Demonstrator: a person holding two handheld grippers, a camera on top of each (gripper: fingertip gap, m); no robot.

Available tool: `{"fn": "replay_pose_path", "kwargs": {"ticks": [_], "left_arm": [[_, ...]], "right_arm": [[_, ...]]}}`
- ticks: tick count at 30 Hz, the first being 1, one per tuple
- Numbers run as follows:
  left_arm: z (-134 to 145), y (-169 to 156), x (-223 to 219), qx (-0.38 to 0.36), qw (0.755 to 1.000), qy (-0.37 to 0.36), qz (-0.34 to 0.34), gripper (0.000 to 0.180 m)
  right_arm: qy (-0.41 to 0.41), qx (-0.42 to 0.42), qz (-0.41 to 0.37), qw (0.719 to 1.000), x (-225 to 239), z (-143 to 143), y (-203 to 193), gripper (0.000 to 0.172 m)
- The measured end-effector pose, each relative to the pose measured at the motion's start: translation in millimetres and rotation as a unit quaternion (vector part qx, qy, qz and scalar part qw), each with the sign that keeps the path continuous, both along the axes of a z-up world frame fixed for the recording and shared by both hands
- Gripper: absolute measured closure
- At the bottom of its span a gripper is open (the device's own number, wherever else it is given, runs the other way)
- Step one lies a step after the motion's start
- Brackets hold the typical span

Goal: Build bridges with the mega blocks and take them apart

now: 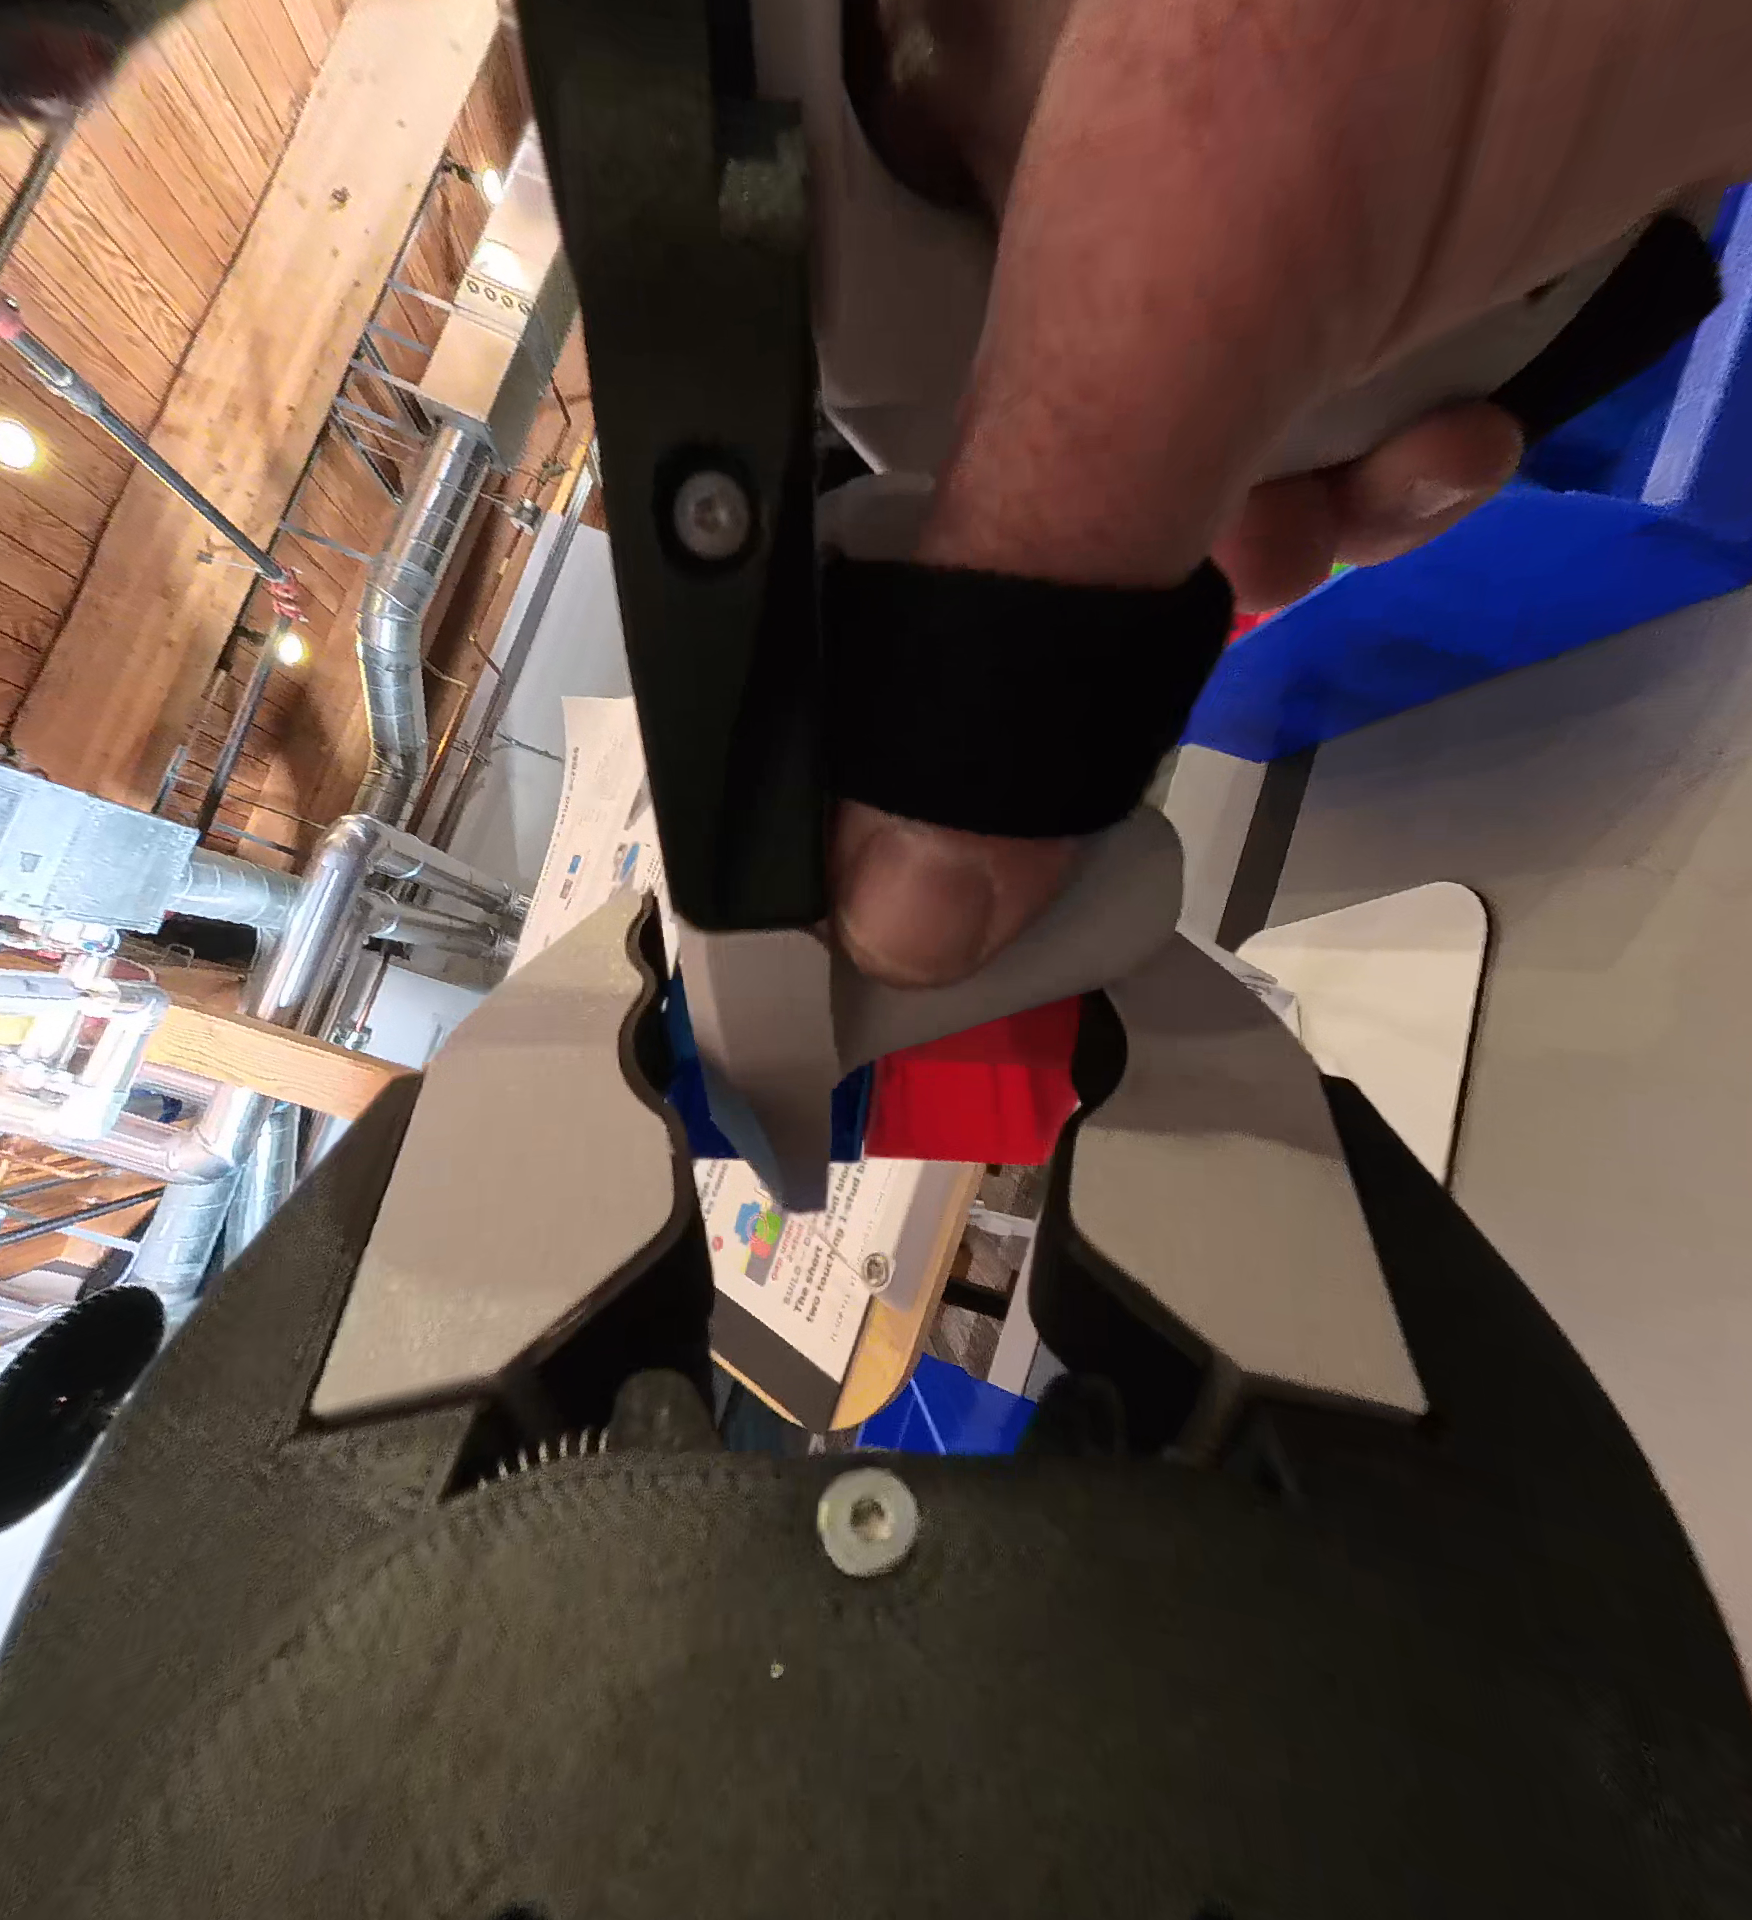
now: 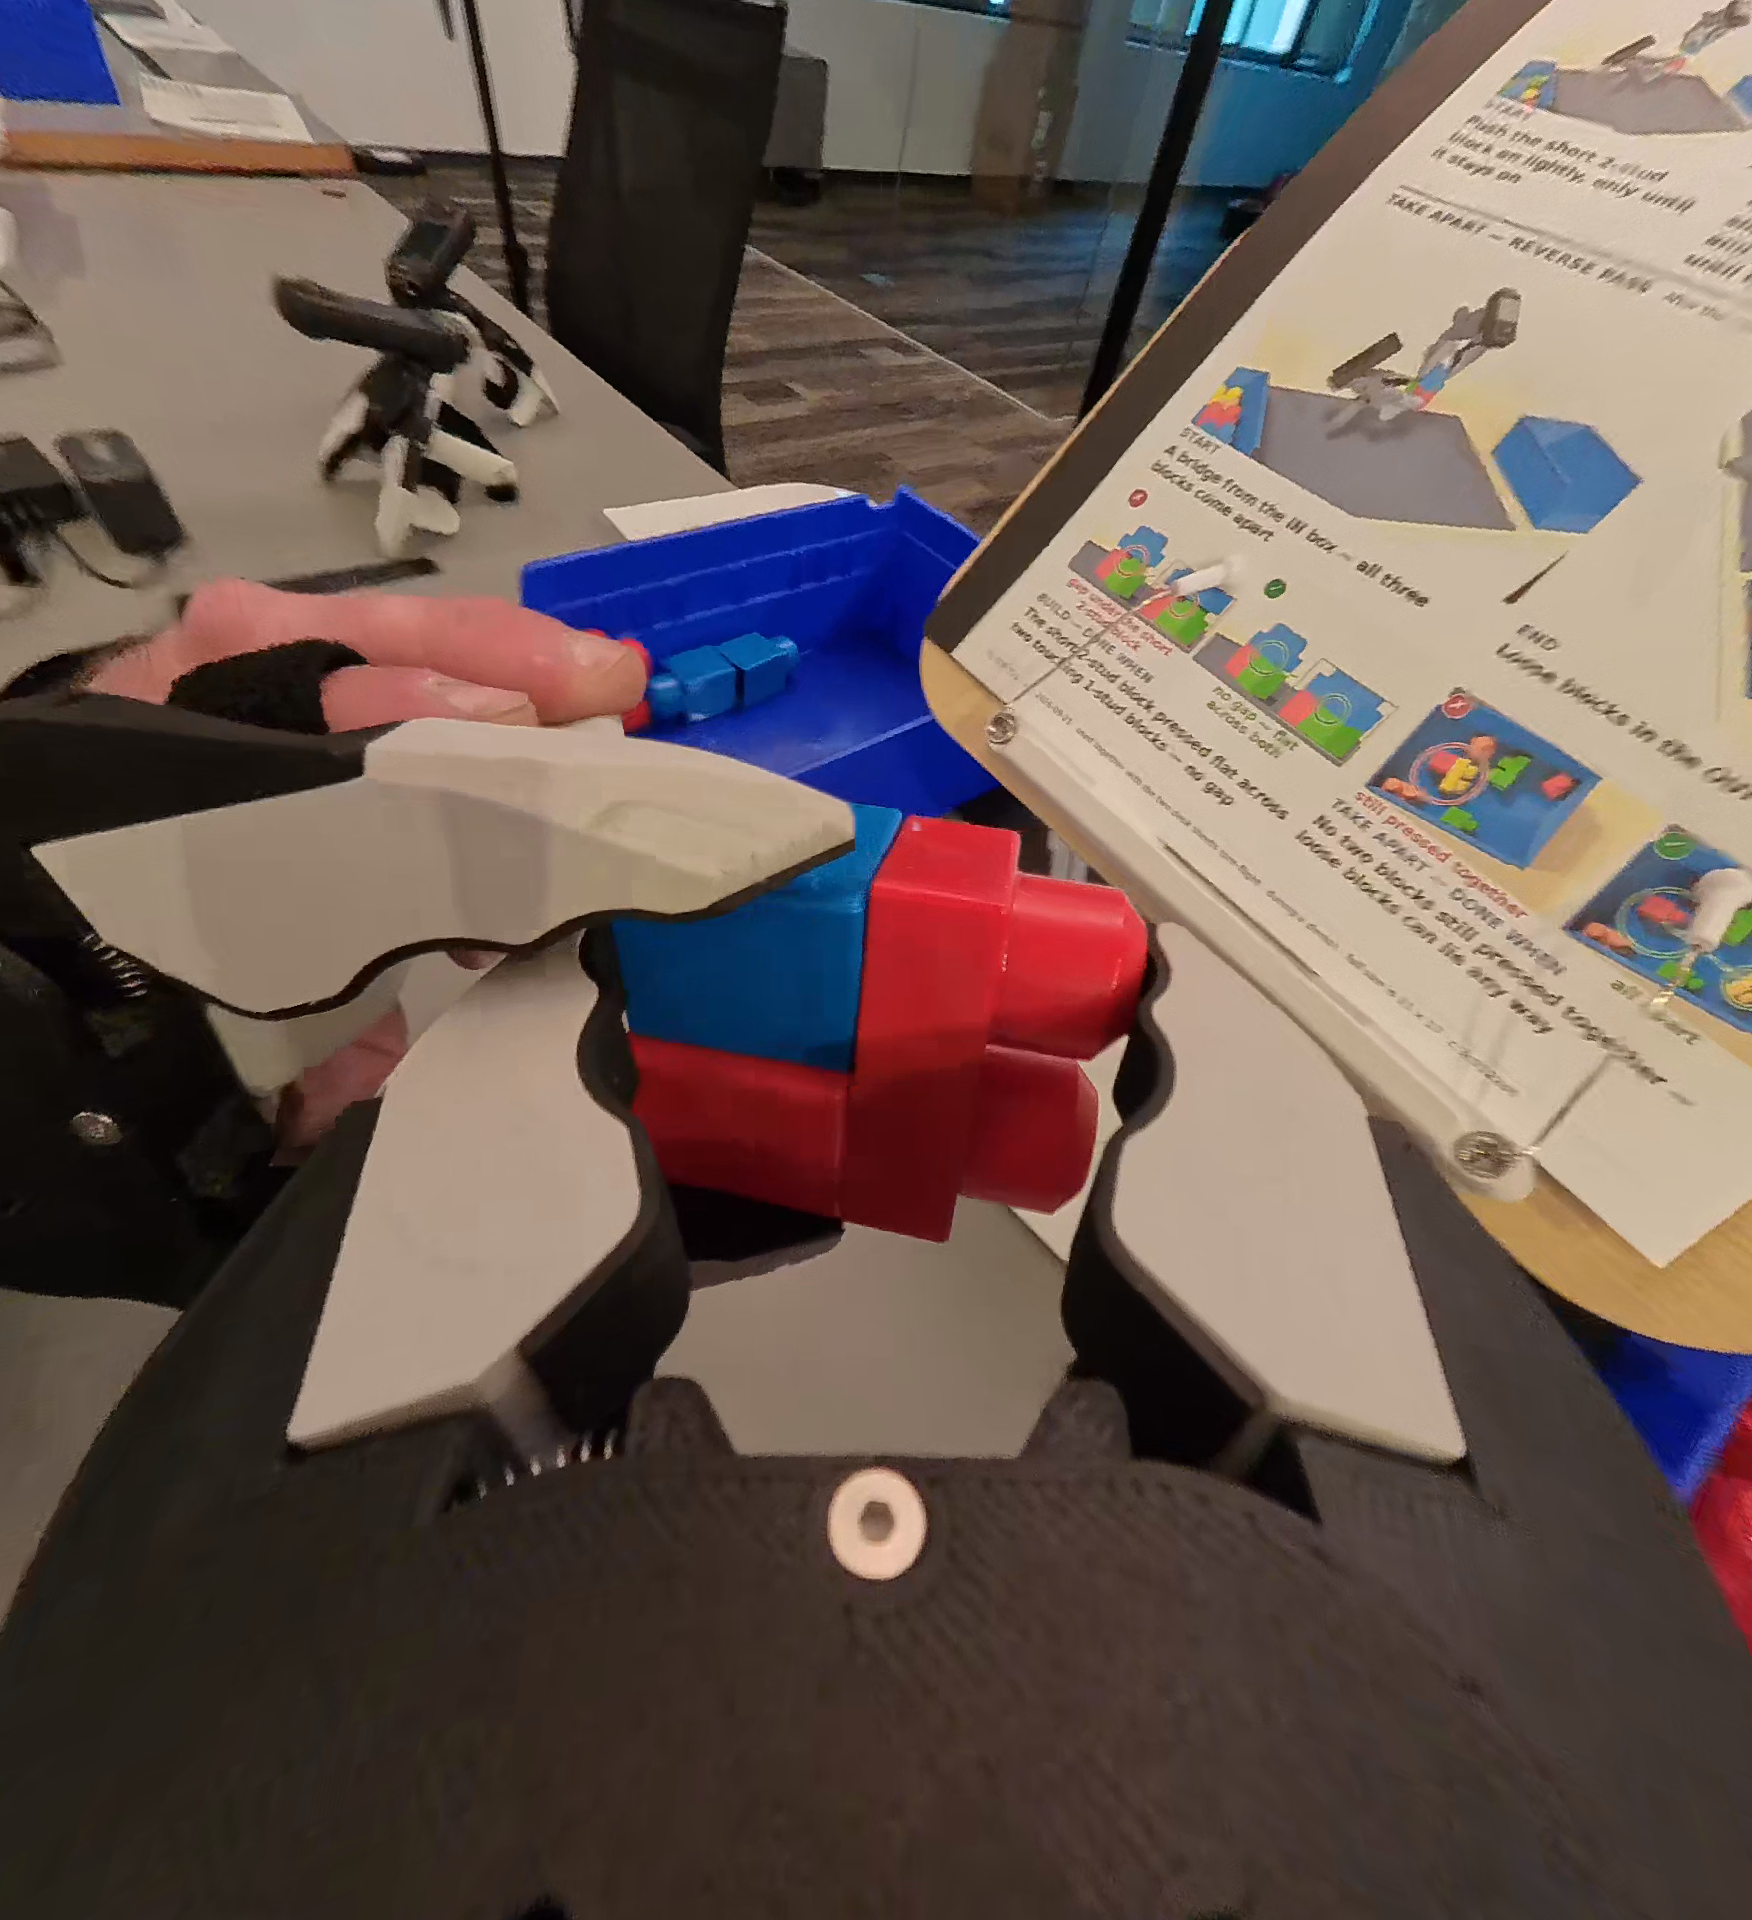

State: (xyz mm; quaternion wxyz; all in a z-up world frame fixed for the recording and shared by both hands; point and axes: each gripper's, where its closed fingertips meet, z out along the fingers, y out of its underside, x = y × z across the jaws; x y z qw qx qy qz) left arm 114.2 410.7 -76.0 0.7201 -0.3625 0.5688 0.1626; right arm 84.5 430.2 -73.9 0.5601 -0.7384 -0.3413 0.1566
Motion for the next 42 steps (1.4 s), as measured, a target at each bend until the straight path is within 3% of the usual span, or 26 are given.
{"fn": "replay_pose_path", "kwargs": {"ticks": [9,15,21,29,38,42], "left_arm": [[9,-13,-13,0.001,0.999,-0.028,-0.037,0.107],[10,-17,-25,-0.063,0.992,-0.058,-0.088,0.096],[8,-27,-13,-0.059,0.989,-0.037,-0.134,0.098],[18,-35,-18,-0.048,0.988,-0.056,-0.138,0.1],[38,-34,-26,-0.09,0.977,-0.134,-0.137,0.1],[44,-35,-31,-0.129,0.964,-0.168,-0.163,0.1]], "right_arm": [[0.094,-0.065,0.078,0.99,-2,7,-5,0.078],[0.157,-0.125,0.18,0.963,-8,7,-25,0.078],[0.185,-0.17,0.234,0.939,-21,5,-41,0.079],[0.195,-0.153,0.239,0.939,-26,15,-46,0.078],[0.259,-0.107,0.204,0.938,-33,35,-44,0.078],[0.253,-0.058,0.217,0.941,-32,49,-47,0.06]]}}
